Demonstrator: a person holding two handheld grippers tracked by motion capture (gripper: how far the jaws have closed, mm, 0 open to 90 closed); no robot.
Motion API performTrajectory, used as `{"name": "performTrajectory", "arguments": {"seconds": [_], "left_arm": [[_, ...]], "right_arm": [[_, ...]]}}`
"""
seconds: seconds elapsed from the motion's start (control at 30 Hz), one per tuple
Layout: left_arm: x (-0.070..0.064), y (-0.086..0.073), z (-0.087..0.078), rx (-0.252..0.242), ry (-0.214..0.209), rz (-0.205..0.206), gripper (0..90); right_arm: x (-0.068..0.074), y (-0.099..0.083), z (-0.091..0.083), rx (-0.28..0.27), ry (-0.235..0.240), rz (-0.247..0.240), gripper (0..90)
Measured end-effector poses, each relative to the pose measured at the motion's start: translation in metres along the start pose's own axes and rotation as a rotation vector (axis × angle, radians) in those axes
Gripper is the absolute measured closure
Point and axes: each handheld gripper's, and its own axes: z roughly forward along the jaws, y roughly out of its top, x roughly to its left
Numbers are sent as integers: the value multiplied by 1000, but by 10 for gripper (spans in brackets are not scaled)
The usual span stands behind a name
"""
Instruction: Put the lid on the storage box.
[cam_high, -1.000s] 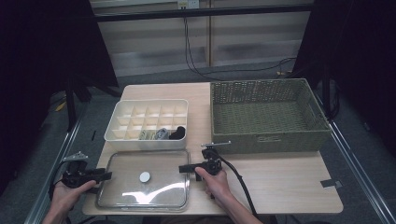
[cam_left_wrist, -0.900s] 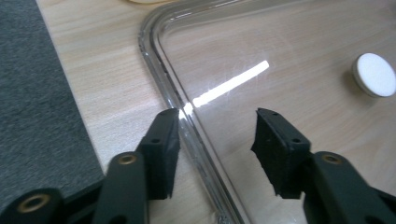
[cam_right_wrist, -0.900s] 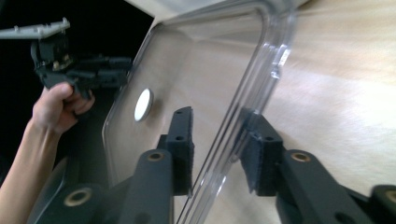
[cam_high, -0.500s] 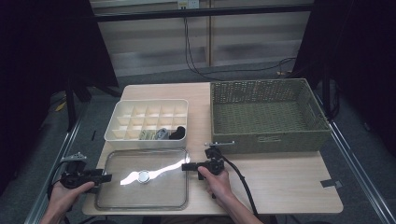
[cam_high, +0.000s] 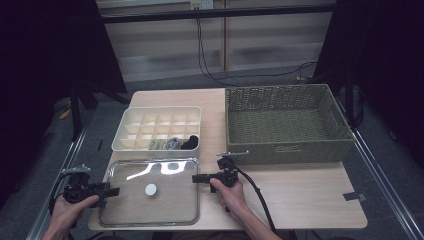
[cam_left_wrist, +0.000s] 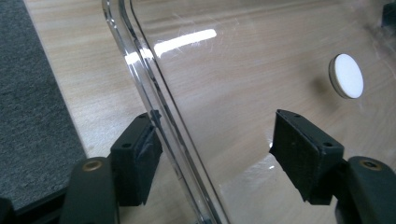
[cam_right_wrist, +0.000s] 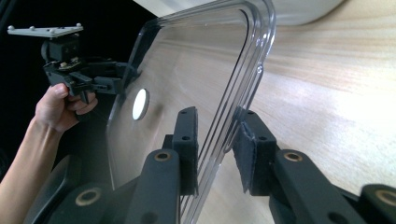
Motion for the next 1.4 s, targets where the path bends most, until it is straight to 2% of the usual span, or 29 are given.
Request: {"name": "performTrajectory", "arguments": {"seconds": [0.07, 0.2, 0.33, 0.5, 0.57, 0.77, 0.87, 0.97, 1.0, 1.13, 1.3, 1.4], "left_arm": [[-1, 1, 2, -8, 1, -3, 324], [-3, 3, 4, 7, -5, 11, 318], [-5, 4, 6, 2, -16, 10, 313], [-6, 4, 5, -6, -27, 14, 310], [-6, 4, 4, 3, -30, 22, 311], [-7, -3, 1, 10, -33, 1, 319], [-5, -8, -3, 5, -46, -36, 366], [-4, -11, -5, -7, -60, -48, 401], [-4, -11, -6, -6, -62, -36, 414], [-7, -7, -12, -55, -72, -23, 497], [-11, 3, -13, -56, -50, 6, 519], [-12, 2, -13, -72, -50, -3, 524]], "right_arm": [[1, 0, -1, 7, 0, -8, 702], [1, 0, 0, 5, 1, -18, 680], [0, 1, -2, 0, 1, -8, 684], [0, 2, -7, -39, 28, -18, 725], [2, 2, -9, -47, 25, -20, 732], [2, 2, -10, -54, 14, -31, 738], [2, 2, -9, -54, 10, -37, 738], [3, 2, -9, -49, 5, -38, 738], [2, 2, -9, -47, 2, -40, 737], [4, 5, -14, -57, -1, -54, 736], [9, 10, -20, -46, -36, -94, 716], [9, 9, -21, -52, -37, -102, 713]]}}
